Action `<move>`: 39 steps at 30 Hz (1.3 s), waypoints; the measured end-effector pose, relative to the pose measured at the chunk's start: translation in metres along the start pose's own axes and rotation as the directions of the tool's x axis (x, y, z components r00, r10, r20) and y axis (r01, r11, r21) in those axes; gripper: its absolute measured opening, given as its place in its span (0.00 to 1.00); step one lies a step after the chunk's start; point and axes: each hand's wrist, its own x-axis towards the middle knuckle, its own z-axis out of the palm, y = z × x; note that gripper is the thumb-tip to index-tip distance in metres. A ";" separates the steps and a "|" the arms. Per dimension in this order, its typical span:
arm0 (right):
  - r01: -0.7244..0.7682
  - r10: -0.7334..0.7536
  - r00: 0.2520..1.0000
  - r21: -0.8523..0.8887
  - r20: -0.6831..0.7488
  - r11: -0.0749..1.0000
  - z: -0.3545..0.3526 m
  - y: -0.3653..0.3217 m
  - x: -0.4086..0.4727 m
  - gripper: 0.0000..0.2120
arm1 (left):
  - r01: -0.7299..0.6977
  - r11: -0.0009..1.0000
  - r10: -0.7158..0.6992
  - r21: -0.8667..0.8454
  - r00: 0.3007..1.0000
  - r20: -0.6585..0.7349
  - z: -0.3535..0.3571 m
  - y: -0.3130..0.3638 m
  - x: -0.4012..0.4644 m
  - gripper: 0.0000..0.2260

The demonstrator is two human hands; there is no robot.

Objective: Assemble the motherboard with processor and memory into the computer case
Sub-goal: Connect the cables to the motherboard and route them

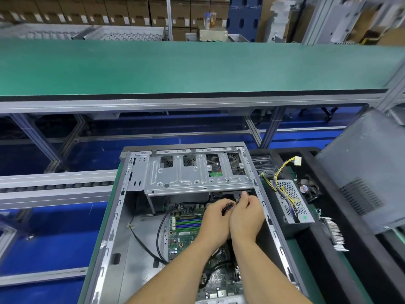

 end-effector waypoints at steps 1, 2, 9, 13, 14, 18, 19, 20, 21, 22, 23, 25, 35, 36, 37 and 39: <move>0.005 -0.005 1.000 -0.004 0.000 1.000 0.001 -0.002 0.001 0.19 | -0.006 1.000 0.006 0.002 1.000 -0.001 -0.001 0.000 0.001 0.08; 0.009 -0.009 1.000 -0.008 0.004 1.000 0.003 -0.003 0.002 0.19 | -0.013 1.000 0.013 0.002 1.000 -0.005 -0.002 0.000 0.003 0.09; 0.015 -0.012 0.996 -0.032 0.087 0.999 0.008 -0.006 0.010 0.19 | -0.016 0.998 0.016 -0.061 1.000 -0.003 -0.005 0.001 0.006 0.11; 0.029 -0.021 0.991 -0.067 0.129 0.997 0.006 -0.004 0.011 0.14 | -0.014 0.999 0.014 -0.030 1.000 0.008 -0.007 -0.001 0.008 0.13; 0.035 -0.025 0.991 -0.075 0.129 0.997 0.006 -0.004 0.010 0.14 | -0.024 1.000 0.024 -0.007 1.000 0.015 -0.007 -0.003 0.008 0.13; 0.075 -0.061 0.991 -0.114 0.119 0.991 0.006 -0.003 0.009 0.14 | -0.040 0.999 0.039 0.027 0.998 0.055 -0.008 -0.012 0.003 0.13; 0.084 -0.070 0.991 -0.124 0.115 0.989 0.006 -0.003 0.010 0.14 | -0.040 0.999 0.038 0.033 0.997 0.064 -0.009 -0.013 0.003 0.13; 0.087 -0.072 0.991 -0.132 0.114 0.987 0.005 -0.004 0.010 0.14 | -0.037 0.999 0.034 0.040 0.997 0.071 -0.008 -0.014 0.003 0.12; 0.091 -0.074 0.990 -0.142 0.123 0.986 0.003 -0.004 0.010 0.14 | -0.030 0.998 0.026 0.049 0.997 0.075 -0.008 -0.014 0.002 0.11; 0.100 -0.077 0.987 -0.156 0.141 0.983 0.001 -0.006 0.009 0.14 | -0.017 0.998 0.012 0.059 0.997 0.075 -0.008 -0.014 0.001 0.11; 0.117 -0.085 0.982 -0.184 0.170 0.976 -0.001 -0.007 0.007 0.14 | -0.001 0.998 -0.004 0.066 0.998 0.069 -0.009 -0.014 0.001 0.10; 0.193 -0.118 0.964 -0.316 0.240 0.929 -0.006 -0.006 0.003 0.13 | 0.031 0.997 -0.033 0.068 0.999 0.032 -0.011 -0.015 0.001 0.08; 0.015 0.177 0.935 -0.532 0.309 0.847 -0.036 0.005 -0.011 0.27 | 0.392 0.917 -0.393 0.075 0.920 0.001 -0.023 -0.013 -0.011 0.09; 0.027 0.185 0.930 -0.561 0.318 0.827 -0.038 0.008 -0.016 0.27 | 0.476 0.879 -0.476 0.009 0.879 0.025 -0.021 -0.009 -0.013 0.10; 0.046 0.184 0.927 -0.587 0.326 0.808 -0.040 0.011 -0.020 0.26 | 0.548 0.834 -0.546 -0.067 0.836 0.050 -0.021 -0.005 -0.015 0.10; 0.117 0.139 0.930 -0.633 0.341 0.765 -0.044 0.012 -0.027 0.24 | 0.617 0.760 -0.615 -0.204 0.784 0.082 -0.021 0.003 -0.015 0.11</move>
